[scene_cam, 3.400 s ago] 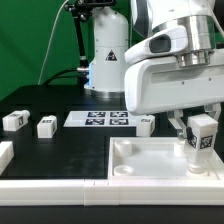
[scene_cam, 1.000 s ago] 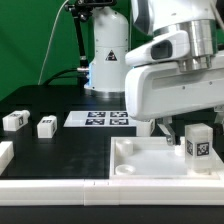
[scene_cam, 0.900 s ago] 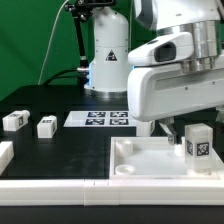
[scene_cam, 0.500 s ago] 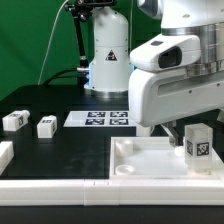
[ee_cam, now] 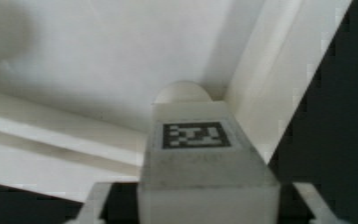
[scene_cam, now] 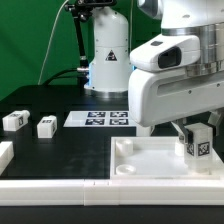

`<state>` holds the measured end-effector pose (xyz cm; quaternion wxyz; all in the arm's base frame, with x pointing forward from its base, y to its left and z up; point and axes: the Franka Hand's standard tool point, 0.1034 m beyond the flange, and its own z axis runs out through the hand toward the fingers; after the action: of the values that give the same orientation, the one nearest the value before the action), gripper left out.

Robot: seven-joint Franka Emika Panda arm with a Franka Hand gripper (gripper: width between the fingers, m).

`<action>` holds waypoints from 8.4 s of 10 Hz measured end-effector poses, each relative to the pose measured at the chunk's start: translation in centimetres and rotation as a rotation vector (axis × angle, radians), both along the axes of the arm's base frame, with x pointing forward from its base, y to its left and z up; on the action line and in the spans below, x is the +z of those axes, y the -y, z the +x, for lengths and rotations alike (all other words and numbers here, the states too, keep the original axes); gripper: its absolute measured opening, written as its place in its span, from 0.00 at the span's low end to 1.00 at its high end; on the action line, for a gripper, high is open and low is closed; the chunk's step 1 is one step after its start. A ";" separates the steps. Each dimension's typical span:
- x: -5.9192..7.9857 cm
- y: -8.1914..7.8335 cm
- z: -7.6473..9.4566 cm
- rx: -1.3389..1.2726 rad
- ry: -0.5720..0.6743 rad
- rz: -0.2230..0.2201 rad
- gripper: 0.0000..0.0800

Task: Assemble one leg

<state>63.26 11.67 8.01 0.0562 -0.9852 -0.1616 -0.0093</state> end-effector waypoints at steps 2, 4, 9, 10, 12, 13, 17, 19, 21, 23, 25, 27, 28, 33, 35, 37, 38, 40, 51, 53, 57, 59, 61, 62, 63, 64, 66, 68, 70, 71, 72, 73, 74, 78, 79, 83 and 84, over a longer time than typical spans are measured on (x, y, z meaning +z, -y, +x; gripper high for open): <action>0.0 0.0 0.0 -0.056 -0.007 0.000 0.36; -0.1 0.1 0.0 -0.342 -0.032 0.016 0.36; -0.2 0.2 0.2 -1.015 -0.101 0.032 0.36; -0.2 0.0 0.1 -1.071 -0.111 0.025 0.36; -0.2 0.1 0.1 -1.141 -0.123 0.029 0.36; -0.2 0.0 0.1 -1.084 -0.116 0.027 0.50; 0.5 -0.7 0.4 -0.626 -0.085 -0.024 0.80; 0.3 -0.7 0.3 -0.409 -0.068 -0.025 0.81; 0.1 -0.1 0.3 -0.252 -0.057 -0.023 0.81; -0.1 0.1 0.4 -0.041 -0.028 -0.020 0.81; -0.2 0.2 0.4 0.094 -0.008 -0.018 0.81; -0.2 0.1 0.4 0.077 -0.010 -0.017 0.63; -0.2 0.1 0.4 0.077 -0.010 -0.017 0.42; -0.3 0.0 0.3 -0.234 -0.036 -0.003 0.36; -0.4 0.0 0.3 -0.462 -0.058 -0.003 0.36; -0.4 0.0 0.4 -0.689 -0.077 -0.003 0.36; -0.4 0.0 0.4 -0.820 -0.089 -0.005 0.36; -0.4 0.1 0.4 -1.003 -0.106 -0.010 0.36; -0.4 0.3 0.5 -0.360 -0.029 -0.030 0.81; -0.4 0.3 0.6 -0.170 -0.003 -0.045 0.81; -0.5 0.4 0.6 0.027 0.020 -0.051 0.81; -0.6 0.4 0.6 0.019 0.019 -0.050 0.66; -0.6 0.4 0.6 -0.015 0.016 -0.049 0.43; -0.6 0.3 0.5 -0.092 0.008 -0.043 0.36; -0.6 0.2 0.5 -0.194 -0.003 -0.038 0.36; -0.7 0.0 0.4 -0.297 -0.015 -0.034 0.36; -0.8 -0.1 0.3 -0.494 -0.034 -0.029 0.36; -0.8 0.1 0.4 -0.707 -0.042 -0.020 0.36; -0.8 0.2 0.4 -0.890 -0.060 -0.017 0.36; -0.8 0.1 0.4 -0.932 -0.064 -0.018 0.36; -0.8 0.2 0.4 -1.023 -0.073 -0.019 0.36; -0.9 0.2 0.4 -1.094 -0.081 -0.020 0.36; -0.9 0.2 0.4 -1.208 -0.090 -0.023 0.36; -0.9 0.1 0.4 -1.202 -0.089 -0.023 0.56; -0.8 -0.1 0.4 -1.136 -0.083 -0.023 0.74; -0.8 -0.4 0.4 -0.679 -0.039 -0.034 0.81; -0.9 -0.5 0.4 -0.609 -0.031 -0.035 0.81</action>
Offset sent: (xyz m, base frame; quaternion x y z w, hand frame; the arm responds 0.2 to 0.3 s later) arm -0.0137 -0.0013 -0.0106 0.0197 -0.0076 0.2885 0.9572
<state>63.64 12.12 7.11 0.0365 -0.9892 0.1418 -0.0080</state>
